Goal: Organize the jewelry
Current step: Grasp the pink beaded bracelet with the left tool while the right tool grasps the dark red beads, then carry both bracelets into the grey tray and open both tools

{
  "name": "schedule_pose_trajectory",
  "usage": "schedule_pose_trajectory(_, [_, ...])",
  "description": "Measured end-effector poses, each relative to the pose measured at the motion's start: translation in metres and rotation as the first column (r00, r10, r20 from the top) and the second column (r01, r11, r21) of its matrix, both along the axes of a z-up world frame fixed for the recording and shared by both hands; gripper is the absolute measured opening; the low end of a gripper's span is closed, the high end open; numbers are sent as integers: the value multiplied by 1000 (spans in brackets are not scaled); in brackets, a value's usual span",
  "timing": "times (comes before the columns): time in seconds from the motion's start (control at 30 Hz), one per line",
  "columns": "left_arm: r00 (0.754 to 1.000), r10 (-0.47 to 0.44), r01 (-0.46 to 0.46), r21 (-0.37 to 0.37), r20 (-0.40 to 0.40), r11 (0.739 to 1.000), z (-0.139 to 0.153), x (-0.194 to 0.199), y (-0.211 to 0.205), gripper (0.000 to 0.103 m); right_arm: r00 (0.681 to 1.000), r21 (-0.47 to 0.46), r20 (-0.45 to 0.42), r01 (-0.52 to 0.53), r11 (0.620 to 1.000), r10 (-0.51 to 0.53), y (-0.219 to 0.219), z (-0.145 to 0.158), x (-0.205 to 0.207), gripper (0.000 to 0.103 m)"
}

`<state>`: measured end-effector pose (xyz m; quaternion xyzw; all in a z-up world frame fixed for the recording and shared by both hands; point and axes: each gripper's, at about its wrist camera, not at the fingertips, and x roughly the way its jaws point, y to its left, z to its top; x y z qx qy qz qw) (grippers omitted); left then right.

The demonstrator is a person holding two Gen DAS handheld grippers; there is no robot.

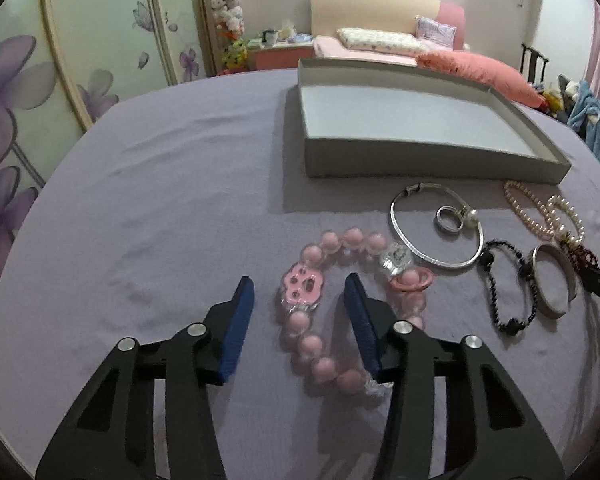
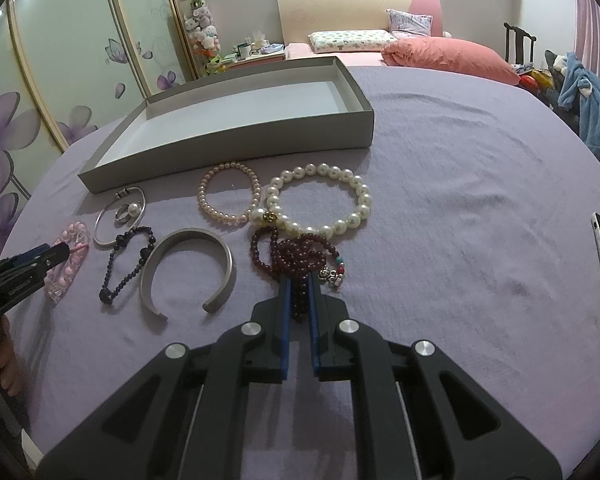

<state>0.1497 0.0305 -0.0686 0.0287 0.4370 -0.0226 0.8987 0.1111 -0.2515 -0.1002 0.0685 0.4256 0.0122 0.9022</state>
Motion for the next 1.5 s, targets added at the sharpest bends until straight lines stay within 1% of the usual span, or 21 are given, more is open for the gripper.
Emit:
schedule_pose_trajectory(0.03, [1000, -6, 6, 1, 1, 1000, 1, 1, 0, 42, 1000, 2, 0, 0, 1000, 0, 0, 0, 0, 9])
schedule_pose_trajectory(0.1, [1000, -12, 12, 0, 4, 1000, 1, 0, 0, 27, 1000, 4, 0, 0, 1000, 0, -1, 0, 1, 9])
schedule_pose_trajectory(0.13, [1000, -11, 11, 3, 7, 1000, 1, -1, -1, 24, 1000, 5, 1, 1, 1000, -1, -1, 0, 1, 9])
schedule_pose_trajectory(0.33, [1000, -6, 6, 2, 9, 1000, 2, -6, 0, 24, 1000, 47, 9, 5, 999, -5, -7, -1, 1, 8])
schedule_pose_trajectory(0.43, [1000, 2, -1, -18, 23, 1000, 5, -12, 6, 24, 999, 68, 48, 0, 998, -3, -9, 4, -5, 6])
schedule_pose_trajectory(0.63, [995, 8, -1, -72, 95, 997, 20, -27, 13, 24, 990, 68, 144, -24, 997, 14, -5, 22, -17, 5])
schedule_pose_trajectory(0.9, [983, 11, 11, -119, 186, 993, 40, -43, 14, 24, 969, 58, 245, -36, 998, 21, -2, 50, -26, 5])
schedule_pose_trajectory(1.07, [968, 5, 28, -125, 251, 992, 54, -53, 9, 24, 957, 51, 288, -44, 998, 27, 1, 61, -30, 5])
schedule_pose_trajectory(1.17, [959, 2, 32, -115, 283, 993, 60, -57, 4, 24, 950, 45, 309, -50, 998, 34, 4, 66, -31, 5])
schedule_pose_trajectory(1.33, [949, -3, 43, -120, 314, 992, 68, -60, 0, 24, 939, 37, 341, -62, 997, 46, 12, 72, -32, 5])
schedule_pose_trajectory(1.5, [938, -17, 58, -109, 347, 992, 75, -63, -10, 24, 917, 6, 394, -74, 997, 65, 22, 83, -37, 5])
